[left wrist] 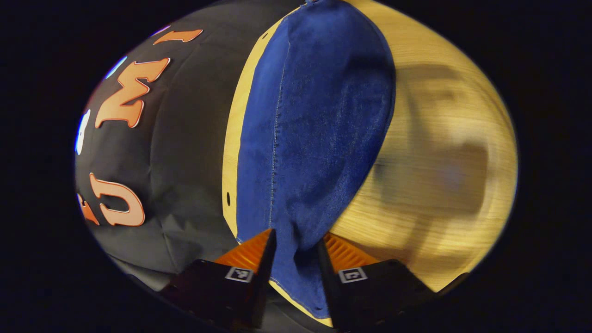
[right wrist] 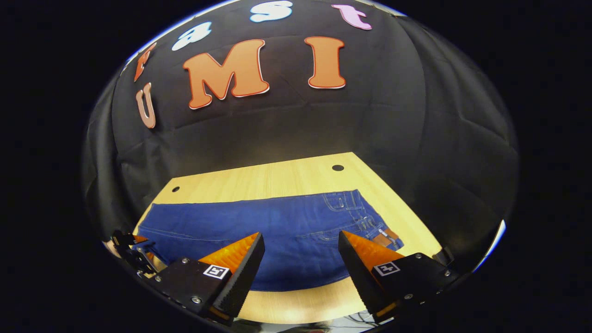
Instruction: Grasp the waist and the cuffs of the jeans and fold them to make the two legs overlap; first hold the waist and fold one-third of the jeans toward the cuffs, then hold the cuffs and fold the remaining one-third in the same direction to finish folding.
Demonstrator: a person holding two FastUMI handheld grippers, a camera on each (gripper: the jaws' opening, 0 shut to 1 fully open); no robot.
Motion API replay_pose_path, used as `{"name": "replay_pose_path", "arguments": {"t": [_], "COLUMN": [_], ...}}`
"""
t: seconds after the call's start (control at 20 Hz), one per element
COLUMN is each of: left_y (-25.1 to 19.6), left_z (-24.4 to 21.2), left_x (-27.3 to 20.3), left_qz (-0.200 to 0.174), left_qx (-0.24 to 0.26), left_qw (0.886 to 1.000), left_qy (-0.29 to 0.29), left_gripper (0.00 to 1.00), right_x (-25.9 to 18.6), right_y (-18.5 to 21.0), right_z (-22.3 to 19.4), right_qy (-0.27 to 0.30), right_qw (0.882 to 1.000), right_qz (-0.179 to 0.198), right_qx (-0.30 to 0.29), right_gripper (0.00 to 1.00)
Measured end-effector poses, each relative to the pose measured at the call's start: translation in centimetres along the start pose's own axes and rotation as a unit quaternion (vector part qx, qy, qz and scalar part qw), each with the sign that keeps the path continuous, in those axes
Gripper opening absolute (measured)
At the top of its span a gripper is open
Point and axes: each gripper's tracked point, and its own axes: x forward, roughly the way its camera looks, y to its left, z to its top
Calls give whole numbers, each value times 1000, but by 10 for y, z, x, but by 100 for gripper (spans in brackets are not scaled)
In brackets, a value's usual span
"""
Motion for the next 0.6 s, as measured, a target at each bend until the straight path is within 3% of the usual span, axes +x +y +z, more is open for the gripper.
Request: {"name": "replay_pose_path", "arguments": {"t": [0.05,0.15,0.25,0.3,0.45,0.6], "left_y": [-1,0,-10,-11,-15,-1], "left_z": [1,4,-2,1,3,9], "left_x": [3,2,14,-6,2,-5], "left_qz": [4,9,-27,-38,-72,-50], "left_qx": [8,14,14,8,-43,-40], "left_qw": [1000,1000,999,999,996,998], "left_qy": [0,-2,25,24,3,-9], "left_gripper": [43,26,24,4,3,3], "right_x": [2,4,3,0,-1,2], "right_y": [-4,-13,-29,-37,-72,-99], "right_z": [2,6,13,17,13,-17], "right_qy": [-4,-14,-32,-43,-47,-8], "right_qw": [1000,999,995,992,973,936], "right_qz": [-6,-15,-33,-38,-66,-66], "right_qx": [-15,-44,-86,-110,-215,-346], "right_gripper": [98,98,98,98,98,98]}}
